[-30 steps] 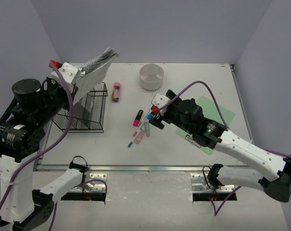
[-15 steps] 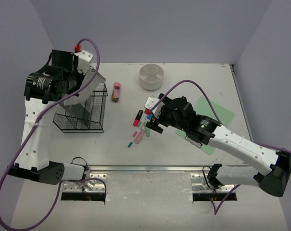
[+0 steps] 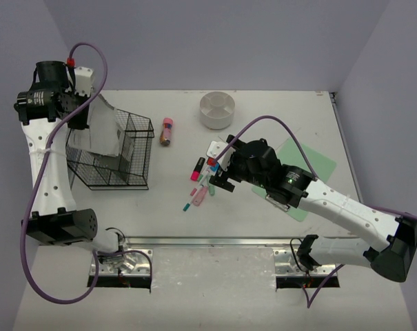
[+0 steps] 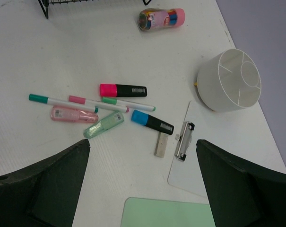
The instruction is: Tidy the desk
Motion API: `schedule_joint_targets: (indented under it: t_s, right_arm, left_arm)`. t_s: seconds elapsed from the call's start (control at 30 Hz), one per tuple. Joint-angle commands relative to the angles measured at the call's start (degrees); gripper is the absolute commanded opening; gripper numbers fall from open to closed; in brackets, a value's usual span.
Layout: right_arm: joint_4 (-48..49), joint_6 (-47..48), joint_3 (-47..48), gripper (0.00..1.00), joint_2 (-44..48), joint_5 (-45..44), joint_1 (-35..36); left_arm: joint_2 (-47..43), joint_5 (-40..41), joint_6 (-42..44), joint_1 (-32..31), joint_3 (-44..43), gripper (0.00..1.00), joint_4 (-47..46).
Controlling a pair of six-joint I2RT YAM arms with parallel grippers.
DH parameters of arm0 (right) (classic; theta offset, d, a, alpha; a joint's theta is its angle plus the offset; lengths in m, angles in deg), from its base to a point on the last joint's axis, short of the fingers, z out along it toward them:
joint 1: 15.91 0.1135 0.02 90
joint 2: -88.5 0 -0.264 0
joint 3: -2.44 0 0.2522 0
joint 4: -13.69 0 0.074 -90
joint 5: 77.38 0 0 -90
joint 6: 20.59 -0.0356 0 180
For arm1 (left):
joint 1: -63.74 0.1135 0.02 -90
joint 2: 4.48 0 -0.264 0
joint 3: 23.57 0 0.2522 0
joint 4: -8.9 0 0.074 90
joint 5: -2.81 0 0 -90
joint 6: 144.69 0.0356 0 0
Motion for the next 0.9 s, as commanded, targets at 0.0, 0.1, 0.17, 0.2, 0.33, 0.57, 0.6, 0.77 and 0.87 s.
schedule_joint_targets:
  t_s: [0.0, 0.1, 0.17, 0.2, 0.33, 0.57, 0.6, 0.77, 0.87]
  right_arm:
    - [2.4, 0.5, 0.2, 0.94, 0.5, 0.5, 0.0]
    - [2.6, 0.8, -0.4, 0.94, 0.6, 0.4, 0.0]
    - [2.8, 1.0, -0.9, 0.94, 0.6, 0.4, 0.1]
    - [3.0, 1.2, -1.2, 0.94, 0.6, 0.4, 0.1]
    - [3.5, 1.4, -1.8, 0.93, 0.4, 0.4, -0.2]
    - [5.0, 1.7, -3.0, 0.93, 0.0, 0.2, -0.4]
    - [5.0, 1.7, -3.1, 0.94, 0.1, 0.0, -0.5]
    - [5.0, 1.6, -3.5, 0.97, 0.1, -0.6, -0.7]
    - [5.6, 1.3, -4.0, 0.98, 0.4, -1.9, -1.2]
  left_arm:
    - [0.2, -1.1, -0.1, 1.5, -2.1, 0.0, -1.3]
    - [0.6, -0.5, 0.1, 1.5, -0.7, 0.0, -1.3]
    - [0.7, -0.3, 0.6, 1.4, 0.3, 0.0, -1.4]
    - [0.7, -0.3, 0.8, 1.5, 1.0, 0.0, -1.4]
    - [0.8, -0.4, 1.8, 1.5, 3.0, 0.0, -1.2]
    - [1.4, -1.7, 3.0, 1.4, 8.6, 0.0, -1.2]
    - [1.7, -2.5, 2.9, 1.4, 9.3, 0.0, -1.3]
    - [2.9, -6.5, 2.0, 1.5, 8.8, 0.46, -1.3]
    - [3.3, -8.4, 1.2, 1.4, 6.6, 0.76, -1.3]
